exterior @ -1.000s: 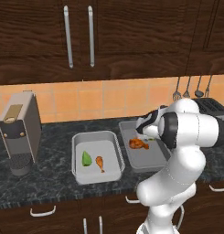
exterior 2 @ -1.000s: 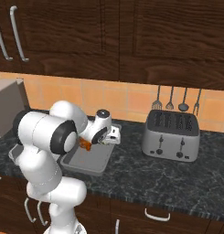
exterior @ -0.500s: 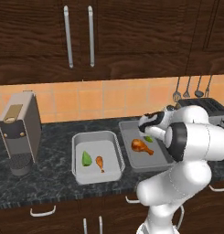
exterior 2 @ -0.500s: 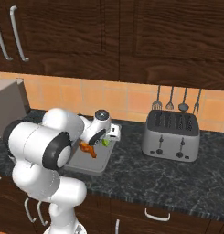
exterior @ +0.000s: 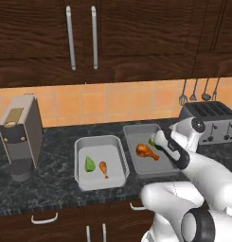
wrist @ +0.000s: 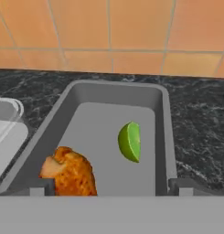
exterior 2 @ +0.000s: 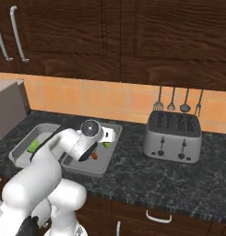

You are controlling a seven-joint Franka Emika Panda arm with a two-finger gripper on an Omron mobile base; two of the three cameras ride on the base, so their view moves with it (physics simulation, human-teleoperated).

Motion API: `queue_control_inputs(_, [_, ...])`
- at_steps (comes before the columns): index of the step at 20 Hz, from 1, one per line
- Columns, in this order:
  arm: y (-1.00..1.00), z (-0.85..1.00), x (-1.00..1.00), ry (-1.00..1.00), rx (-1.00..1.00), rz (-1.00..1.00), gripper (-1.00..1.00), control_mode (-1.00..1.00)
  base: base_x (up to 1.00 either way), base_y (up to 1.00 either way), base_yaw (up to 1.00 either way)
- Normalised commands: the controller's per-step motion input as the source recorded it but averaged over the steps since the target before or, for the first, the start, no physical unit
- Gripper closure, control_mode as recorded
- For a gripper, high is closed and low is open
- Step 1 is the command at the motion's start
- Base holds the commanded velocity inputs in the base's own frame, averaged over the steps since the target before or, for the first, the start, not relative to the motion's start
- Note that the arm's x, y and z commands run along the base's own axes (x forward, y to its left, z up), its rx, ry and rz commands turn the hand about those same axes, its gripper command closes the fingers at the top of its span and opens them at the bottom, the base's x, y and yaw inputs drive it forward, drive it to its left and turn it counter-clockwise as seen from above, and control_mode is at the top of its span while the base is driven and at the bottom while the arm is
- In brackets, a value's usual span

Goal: Place one lemon wedge and one chicken drumstick in each tupperware on the nearby counter, to pack two identical lunches.

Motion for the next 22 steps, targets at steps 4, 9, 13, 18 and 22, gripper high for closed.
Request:
queue_control_inputs(4, [0.14,1.00,-0.87,-0.14,0.00,-0.03,-1.00,-1.00,0.00,0.00,0.00])
queue_control_inputs(9, [0.08,0.80,-0.82,-0.07,0.00,-0.04,-1.00,-1.00,0.00,0.00,0.00])
queue_control_inputs(13, [0.19,0.92,-0.74,0.00,0.03,-0.05,-1.00,-1.00,0.00,0.00,0.00])
queue_control_inputs(18, [0.29,0.51,-0.77,0.01,0.03,0.00,-1.00,-1.00,0.00,0.00,0.00])
queue_control_inputs(22, [0.51,0.00,-0.63,-0.02,0.03,0.00,-1.00,-1.00,0.00,0.00,0.00])
